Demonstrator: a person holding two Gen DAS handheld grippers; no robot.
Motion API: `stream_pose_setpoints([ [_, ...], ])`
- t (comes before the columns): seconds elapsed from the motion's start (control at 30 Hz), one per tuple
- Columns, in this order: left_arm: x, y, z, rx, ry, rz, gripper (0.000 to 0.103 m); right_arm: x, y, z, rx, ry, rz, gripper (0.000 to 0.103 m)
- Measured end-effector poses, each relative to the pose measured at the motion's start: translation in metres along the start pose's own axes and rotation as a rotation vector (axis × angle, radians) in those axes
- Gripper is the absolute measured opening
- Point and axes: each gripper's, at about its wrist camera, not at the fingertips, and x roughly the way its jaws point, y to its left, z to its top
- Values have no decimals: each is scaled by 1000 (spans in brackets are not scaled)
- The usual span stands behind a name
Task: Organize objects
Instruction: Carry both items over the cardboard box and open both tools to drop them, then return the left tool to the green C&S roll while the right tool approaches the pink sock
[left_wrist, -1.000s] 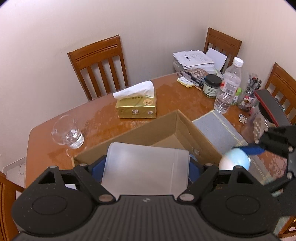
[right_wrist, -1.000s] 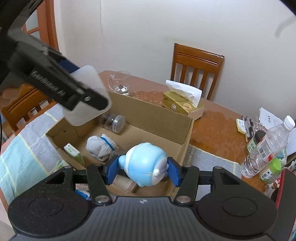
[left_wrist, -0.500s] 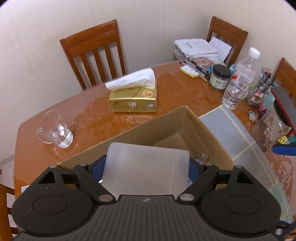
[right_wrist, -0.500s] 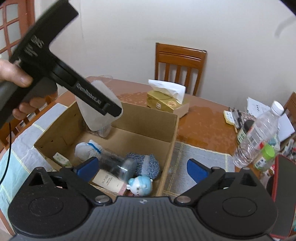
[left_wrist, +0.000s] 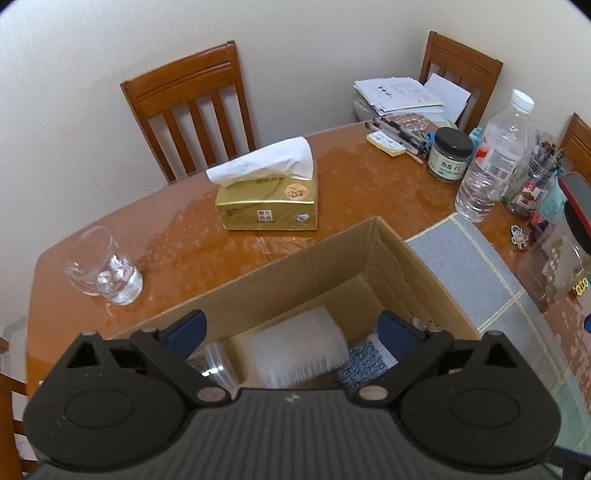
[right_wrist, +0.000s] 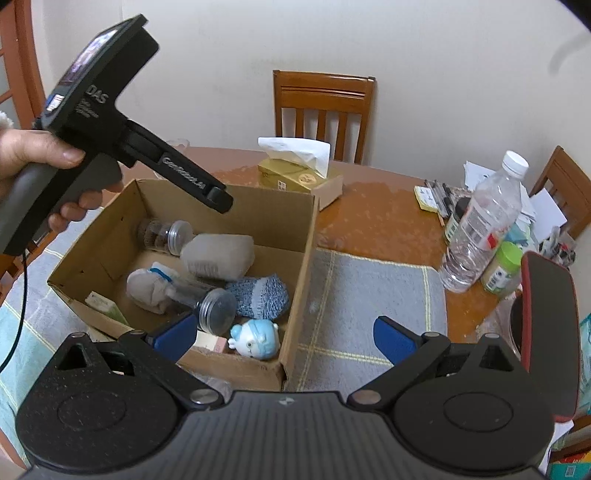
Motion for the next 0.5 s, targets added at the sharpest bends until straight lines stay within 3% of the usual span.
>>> stream_pose_setpoints([
  [0.5,-56,-2,-56,-20,-59,53,99,-1,8,-40,31,38,14,103],
])
